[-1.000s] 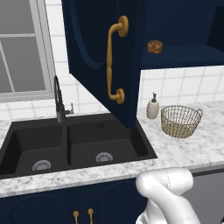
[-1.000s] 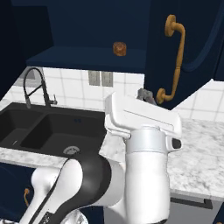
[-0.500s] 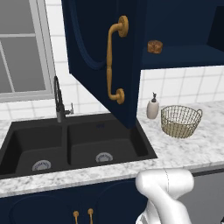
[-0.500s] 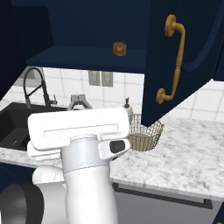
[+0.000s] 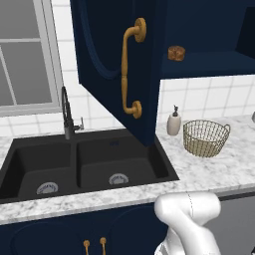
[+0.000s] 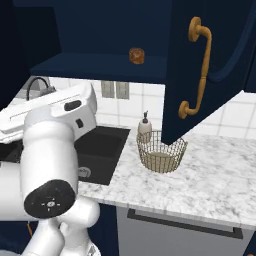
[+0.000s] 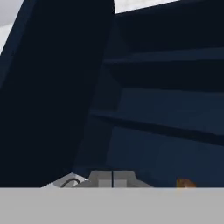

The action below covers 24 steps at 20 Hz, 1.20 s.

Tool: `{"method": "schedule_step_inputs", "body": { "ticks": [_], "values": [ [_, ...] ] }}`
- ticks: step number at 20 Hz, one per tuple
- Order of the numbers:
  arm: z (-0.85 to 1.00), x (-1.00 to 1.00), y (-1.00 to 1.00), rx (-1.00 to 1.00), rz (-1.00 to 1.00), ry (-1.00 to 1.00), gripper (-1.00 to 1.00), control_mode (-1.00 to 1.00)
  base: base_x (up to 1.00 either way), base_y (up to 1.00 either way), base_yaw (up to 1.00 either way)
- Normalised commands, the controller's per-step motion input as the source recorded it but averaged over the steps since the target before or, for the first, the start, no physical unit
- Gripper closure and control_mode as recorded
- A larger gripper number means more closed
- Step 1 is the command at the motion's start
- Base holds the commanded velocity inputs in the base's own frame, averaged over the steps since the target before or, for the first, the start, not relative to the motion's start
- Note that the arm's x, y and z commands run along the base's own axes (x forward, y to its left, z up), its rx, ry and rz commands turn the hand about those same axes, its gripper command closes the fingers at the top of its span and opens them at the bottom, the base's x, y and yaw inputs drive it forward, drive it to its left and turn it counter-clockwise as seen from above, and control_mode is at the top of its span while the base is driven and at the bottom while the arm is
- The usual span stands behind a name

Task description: Open the cabinet, pick up the bread from the cabinet and place it in the basket. Then move the basket to the dining counter.

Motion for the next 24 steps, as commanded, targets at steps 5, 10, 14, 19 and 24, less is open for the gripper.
{"method": "schedule_step_inputs", "body": {
  "ticks": [5, 10, 14, 19, 24],
  "values": [
    [-0.06, 0.91, 0.71, -0.08, -0.34, 0.54, 1.0, -1.0, 0.0, 0.0, 0.0],
    [-0.04, 0.74, -0.35, 0.0, -0.29, 0.44, 1.0, -1.0, 0.0, 0.0, 0.0],
    [0.0, 0.59, -0.27, 0.0, -0.21, 0.34, 1.0, -1.0, 0.0, 0.0, 0.0],
    [-0.05, 0.75, -0.22, -0.01, -0.2, 0.25, -1.0, -1.0, 0.0, 0.0, 0.0],
    [-0.12, 0.81, -0.23, 0.0, -0.14, 0.14, -1.0, -1.0, 0.0, 0.0, 0.0]
  ]
}}
